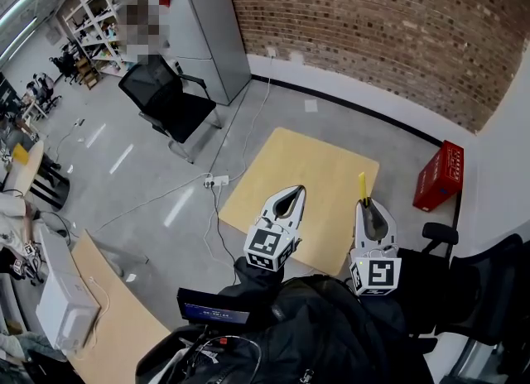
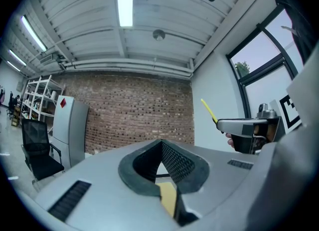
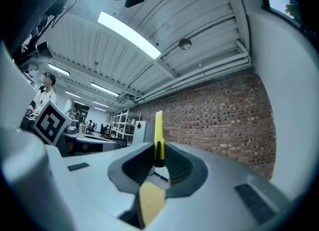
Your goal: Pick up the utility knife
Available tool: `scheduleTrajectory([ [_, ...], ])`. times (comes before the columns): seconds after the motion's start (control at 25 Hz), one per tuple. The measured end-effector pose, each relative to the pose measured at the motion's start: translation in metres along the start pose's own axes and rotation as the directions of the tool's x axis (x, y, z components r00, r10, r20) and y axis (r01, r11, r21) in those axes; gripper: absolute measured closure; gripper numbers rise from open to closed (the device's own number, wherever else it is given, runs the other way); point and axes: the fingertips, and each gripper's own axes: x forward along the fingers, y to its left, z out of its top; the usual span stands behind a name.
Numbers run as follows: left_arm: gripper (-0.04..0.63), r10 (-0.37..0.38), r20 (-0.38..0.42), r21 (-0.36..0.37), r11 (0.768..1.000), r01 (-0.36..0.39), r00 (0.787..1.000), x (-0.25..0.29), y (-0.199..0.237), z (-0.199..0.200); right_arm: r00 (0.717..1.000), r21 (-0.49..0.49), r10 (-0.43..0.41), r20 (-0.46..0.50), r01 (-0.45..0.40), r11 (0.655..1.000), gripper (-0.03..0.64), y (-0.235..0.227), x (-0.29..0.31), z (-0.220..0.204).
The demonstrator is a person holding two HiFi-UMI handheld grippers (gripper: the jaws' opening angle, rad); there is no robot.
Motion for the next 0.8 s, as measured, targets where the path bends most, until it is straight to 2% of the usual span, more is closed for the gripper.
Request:
scheduleTrajectory([
  [0.8,0.595,0.006,-0.006,0.002,1.0,-0.006,1.0,0.0045,0.0066,-0.004,1.0,-0.003,0.002,0.0,-0.002,1.0,0.549,0.0001,0.0069,-0.0011],
])
